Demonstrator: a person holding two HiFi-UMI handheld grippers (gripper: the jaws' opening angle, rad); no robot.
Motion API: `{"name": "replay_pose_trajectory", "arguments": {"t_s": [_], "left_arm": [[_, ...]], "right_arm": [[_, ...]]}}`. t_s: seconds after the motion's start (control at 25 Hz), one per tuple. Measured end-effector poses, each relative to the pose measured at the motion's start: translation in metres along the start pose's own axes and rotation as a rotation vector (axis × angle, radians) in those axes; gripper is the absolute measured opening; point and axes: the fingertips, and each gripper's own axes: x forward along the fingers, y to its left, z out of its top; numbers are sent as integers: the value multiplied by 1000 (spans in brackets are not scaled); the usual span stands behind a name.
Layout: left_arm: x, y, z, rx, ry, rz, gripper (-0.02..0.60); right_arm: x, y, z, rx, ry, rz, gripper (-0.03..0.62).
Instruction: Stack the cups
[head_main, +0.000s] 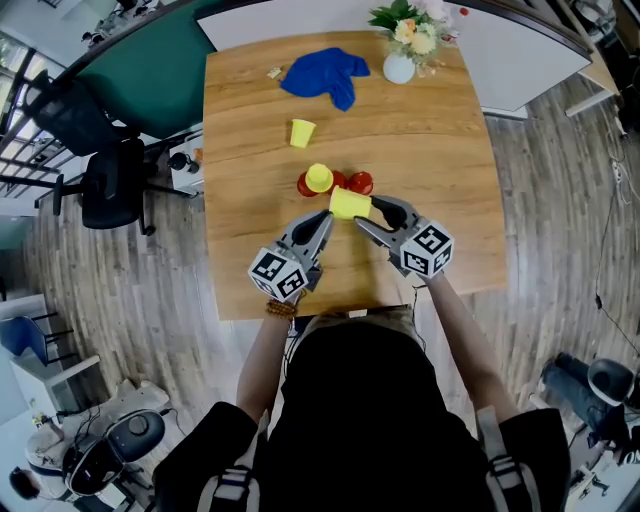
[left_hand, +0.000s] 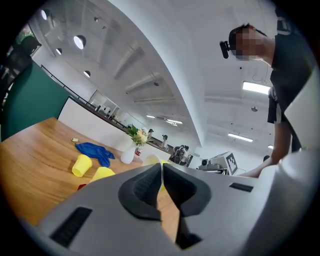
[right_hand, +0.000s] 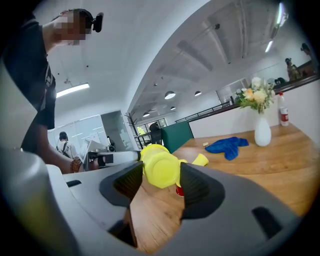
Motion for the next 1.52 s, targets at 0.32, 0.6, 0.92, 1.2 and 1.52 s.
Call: {"name": "replay_pose_trajectory", "arguments": {"t_s": [0.32, 0.6, 0.92, 1.2, 1.52], "left_arm": [[8, 5, -18, 135, 84, 51, 52], [-3, 12, -24, 183, 129, 88, 81], [-17, 17, -24, 188, 122, 136, 84], [-22, 22, -24, 202, 129, 155, 104], [-27, 26, -25, 196, 131, 173, 109]], "right_arm": [[3, -17, 21, -201, 146, -28, 239], [18, -59, 44, -461, 396, -50, 238], [50, -71, 34, -613, 635, 4, 238], [66, -103, -10, -782, 869, -25, 238], [74, -116, -40, -809, 973, -6, 239]]}}
